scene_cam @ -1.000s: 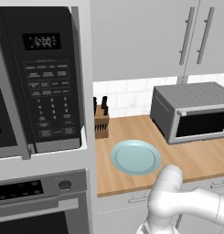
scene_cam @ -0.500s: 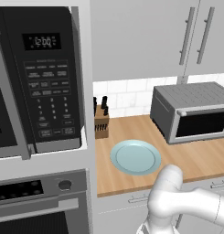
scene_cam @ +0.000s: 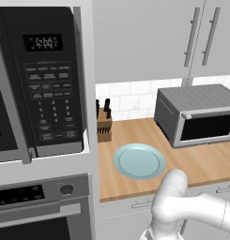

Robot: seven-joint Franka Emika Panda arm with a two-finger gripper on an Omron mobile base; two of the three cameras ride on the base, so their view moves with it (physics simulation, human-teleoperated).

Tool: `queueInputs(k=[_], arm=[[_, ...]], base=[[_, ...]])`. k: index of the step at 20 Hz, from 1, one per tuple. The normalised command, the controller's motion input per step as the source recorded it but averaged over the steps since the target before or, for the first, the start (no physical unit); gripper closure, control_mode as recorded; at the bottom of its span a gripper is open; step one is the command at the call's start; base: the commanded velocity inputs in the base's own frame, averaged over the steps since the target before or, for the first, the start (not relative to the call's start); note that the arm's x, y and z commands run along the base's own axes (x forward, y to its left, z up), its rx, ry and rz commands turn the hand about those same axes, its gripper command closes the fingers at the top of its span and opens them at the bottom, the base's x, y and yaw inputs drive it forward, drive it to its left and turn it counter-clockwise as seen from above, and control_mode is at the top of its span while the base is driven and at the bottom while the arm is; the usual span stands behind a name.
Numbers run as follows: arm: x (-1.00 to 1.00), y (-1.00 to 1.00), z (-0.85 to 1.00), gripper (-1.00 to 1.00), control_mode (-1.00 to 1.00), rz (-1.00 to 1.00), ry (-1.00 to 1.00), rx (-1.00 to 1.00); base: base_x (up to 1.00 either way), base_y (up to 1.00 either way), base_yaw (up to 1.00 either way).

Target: Pick up the kebab skewer and baguette bread, and place them inside the toaster oven. Close the toaster oven door and start by setting the timer.

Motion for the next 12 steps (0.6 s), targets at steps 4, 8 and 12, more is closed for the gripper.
queueInputs(k=[4,8,12], arm=[[0.39,0.0,0.0,1.0,-1.0,0.0,0.0,0.0],[0.41,0.01,0.0,1.0,-1.0,0.0,0.0,0.0],[0.11,0.03,0.0,1.0,-1.0,0.0,0.0,0.0]], base=[[0.0,0.0,0.0],[0.0,0.0,0.0],[0.0,0.0,0.0]])
